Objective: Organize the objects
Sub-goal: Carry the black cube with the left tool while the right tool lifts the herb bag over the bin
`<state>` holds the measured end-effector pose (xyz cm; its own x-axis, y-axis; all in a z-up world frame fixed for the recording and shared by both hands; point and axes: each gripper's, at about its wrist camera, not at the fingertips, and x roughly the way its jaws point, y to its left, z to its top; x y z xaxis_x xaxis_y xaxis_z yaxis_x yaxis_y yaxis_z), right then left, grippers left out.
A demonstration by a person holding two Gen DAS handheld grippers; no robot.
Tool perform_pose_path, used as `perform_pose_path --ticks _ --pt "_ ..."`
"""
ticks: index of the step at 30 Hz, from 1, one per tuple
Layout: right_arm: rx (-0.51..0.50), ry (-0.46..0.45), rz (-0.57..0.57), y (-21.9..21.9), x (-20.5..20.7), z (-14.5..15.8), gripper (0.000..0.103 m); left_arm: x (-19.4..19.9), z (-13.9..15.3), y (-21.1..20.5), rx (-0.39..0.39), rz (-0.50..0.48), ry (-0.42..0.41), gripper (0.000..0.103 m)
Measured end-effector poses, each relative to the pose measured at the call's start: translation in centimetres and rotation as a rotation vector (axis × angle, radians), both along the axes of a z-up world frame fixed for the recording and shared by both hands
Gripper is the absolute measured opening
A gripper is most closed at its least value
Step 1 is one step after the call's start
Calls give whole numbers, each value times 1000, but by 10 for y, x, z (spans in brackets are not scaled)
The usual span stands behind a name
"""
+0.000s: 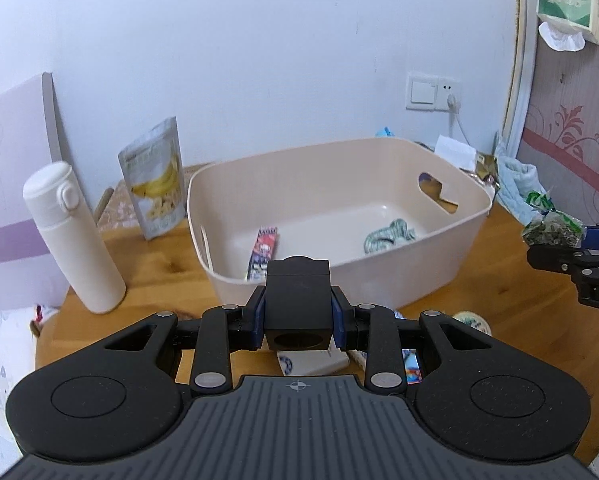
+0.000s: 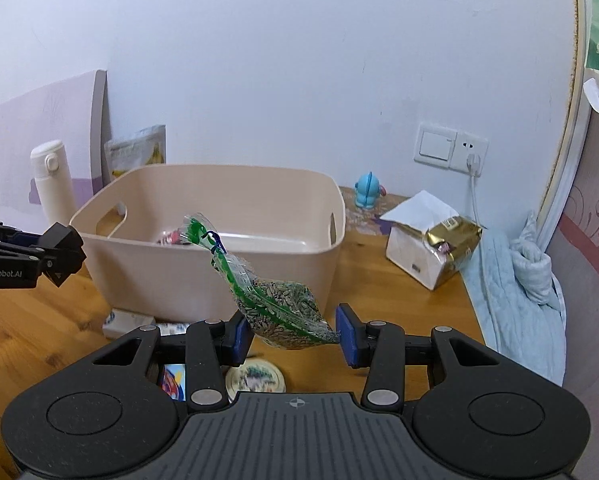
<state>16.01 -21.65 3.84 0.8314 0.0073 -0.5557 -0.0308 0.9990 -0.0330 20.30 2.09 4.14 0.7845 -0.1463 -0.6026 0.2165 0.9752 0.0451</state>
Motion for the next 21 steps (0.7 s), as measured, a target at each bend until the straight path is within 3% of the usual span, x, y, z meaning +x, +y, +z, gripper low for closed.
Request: perform_pose_path --ticks 11,21 --pt "38 -30 -7 2 33 12 42 43 15 -2 17 15 -45 32" --pt "61 -22 -9 4 79 16 42 99 2 -8 21 29 -16 32"
